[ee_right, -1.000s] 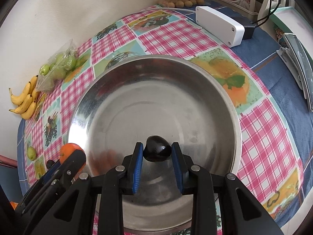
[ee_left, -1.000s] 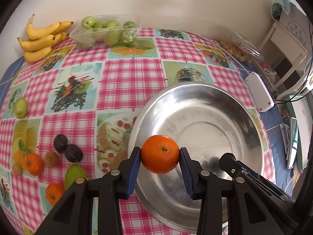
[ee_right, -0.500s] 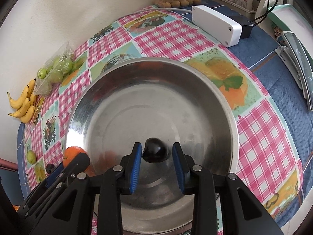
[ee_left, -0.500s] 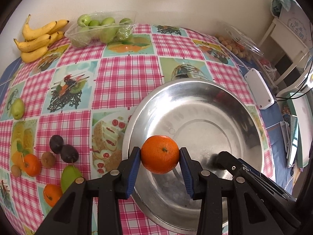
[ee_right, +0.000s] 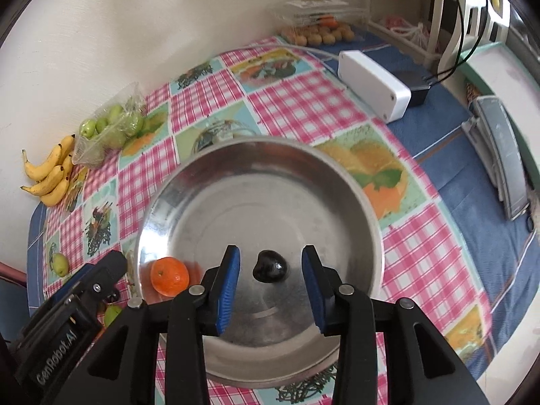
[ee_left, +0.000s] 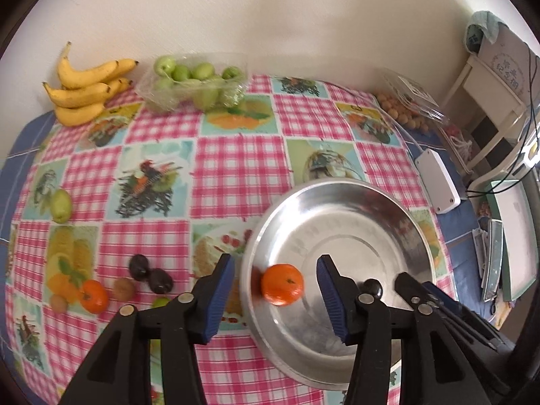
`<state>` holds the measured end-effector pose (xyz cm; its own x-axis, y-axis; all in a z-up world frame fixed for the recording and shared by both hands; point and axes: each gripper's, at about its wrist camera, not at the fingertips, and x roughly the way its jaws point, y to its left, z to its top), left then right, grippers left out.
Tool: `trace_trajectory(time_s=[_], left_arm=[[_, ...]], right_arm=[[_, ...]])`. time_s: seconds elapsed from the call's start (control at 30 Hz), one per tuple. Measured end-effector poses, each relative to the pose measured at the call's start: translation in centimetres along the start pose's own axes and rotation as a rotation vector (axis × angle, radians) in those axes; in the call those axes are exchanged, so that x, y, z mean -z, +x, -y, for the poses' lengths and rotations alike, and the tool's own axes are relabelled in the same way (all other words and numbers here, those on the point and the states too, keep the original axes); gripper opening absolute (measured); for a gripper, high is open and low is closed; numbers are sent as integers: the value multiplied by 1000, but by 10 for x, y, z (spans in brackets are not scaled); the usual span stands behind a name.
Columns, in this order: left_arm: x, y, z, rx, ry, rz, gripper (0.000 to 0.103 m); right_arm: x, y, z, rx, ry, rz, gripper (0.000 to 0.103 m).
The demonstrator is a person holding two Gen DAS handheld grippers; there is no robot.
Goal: Organize fruits
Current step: 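Open the right gripper dropping the plum while the left releases the orange into the bowl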
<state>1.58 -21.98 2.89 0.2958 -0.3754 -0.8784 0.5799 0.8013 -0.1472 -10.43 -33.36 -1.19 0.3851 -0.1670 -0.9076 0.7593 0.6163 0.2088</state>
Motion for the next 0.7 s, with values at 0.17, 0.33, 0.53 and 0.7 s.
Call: trace_trajectory(time_s=[0.17,0.33,0.53,0.7], left_arm=[[-4,-5,-13,-23,-27,-9,70],[-5,-5,-25,-81,-45,-14,88],[-3,4,-44,-141,-84,-26,102],[0,9,-52,-174,-102,-31,103]], right_arm=[[-3,-13,1,32,-7,8,53],[-4,-12,4,55,-7,7,71],[1,1,6,85,-21,-37,89],[4,8,5,100,-23,-55,92]])
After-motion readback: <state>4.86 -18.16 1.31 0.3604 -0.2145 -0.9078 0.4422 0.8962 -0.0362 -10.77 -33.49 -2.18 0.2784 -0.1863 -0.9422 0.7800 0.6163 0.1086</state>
